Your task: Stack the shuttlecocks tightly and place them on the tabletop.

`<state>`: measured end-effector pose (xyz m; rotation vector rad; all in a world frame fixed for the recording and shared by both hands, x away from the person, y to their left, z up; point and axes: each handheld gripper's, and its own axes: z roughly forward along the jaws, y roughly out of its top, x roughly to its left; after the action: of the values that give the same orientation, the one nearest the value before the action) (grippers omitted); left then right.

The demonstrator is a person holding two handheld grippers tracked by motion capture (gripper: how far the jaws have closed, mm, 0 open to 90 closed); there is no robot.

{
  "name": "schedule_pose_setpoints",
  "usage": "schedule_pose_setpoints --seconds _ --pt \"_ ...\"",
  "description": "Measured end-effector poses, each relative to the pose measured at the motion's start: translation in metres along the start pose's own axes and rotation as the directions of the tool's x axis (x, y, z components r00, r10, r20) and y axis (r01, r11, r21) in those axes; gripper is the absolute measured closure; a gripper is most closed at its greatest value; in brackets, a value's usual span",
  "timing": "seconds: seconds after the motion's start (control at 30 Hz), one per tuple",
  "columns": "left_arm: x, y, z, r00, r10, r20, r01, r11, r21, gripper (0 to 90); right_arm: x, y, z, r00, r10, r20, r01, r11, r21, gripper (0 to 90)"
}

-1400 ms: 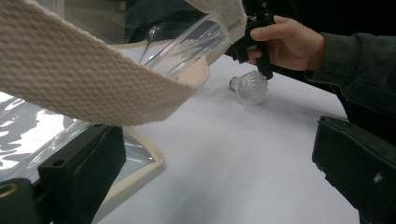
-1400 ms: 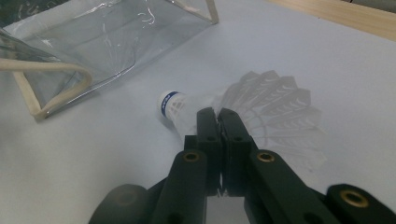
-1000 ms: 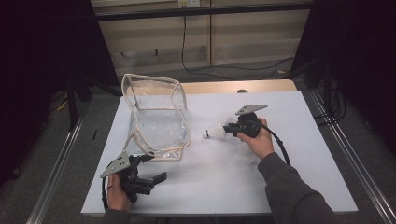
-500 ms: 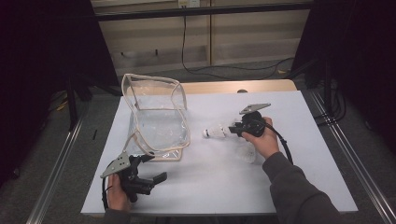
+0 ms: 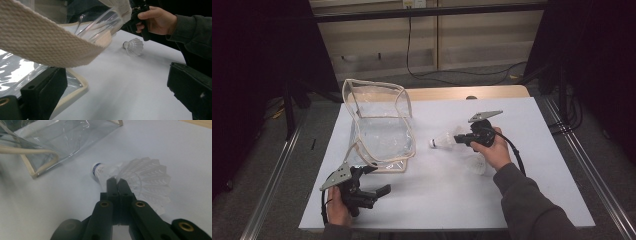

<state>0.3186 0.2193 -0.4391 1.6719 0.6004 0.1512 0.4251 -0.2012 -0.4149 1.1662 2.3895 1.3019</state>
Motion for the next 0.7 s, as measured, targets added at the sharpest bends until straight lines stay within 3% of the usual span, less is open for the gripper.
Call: schedule_pose_setpoints --seconds 0.1,0.4,0.57,0.7 --pt "0.000 0.000 0.000 1.0000 -0.002 0.001 0.002 1.0000 -0.003 3.0 0.000 0.001 0.000 0.9998 0.007 -0.021 -0.007 1.000 -0.012 90.0" --pt "0.001 0.000 0.000 1.0000 0.000 0.001 0.000 1.0000 0.004 3.0 -0.001 -0.001 0.011 0.9997 -0.001 -0.026 0.002 1.000 0.007 90.0" --pt "0.001 0.000 0.000 1.0000 0.001 0.002 -0.001 1.0000 0.007 3.0 -0.002 -0.003 0.011 0.9996 -0.023 0.018 0.023 0.999 0.047 85.0" --pt "0.001 0.000 0.000 1.0000 0.000 0.002 0.000 1.0000 0.005 3.0 -0.003 -0.005 0.010 0.9980 -0.033 0.055 0.029 0.997 0.070 73.6"
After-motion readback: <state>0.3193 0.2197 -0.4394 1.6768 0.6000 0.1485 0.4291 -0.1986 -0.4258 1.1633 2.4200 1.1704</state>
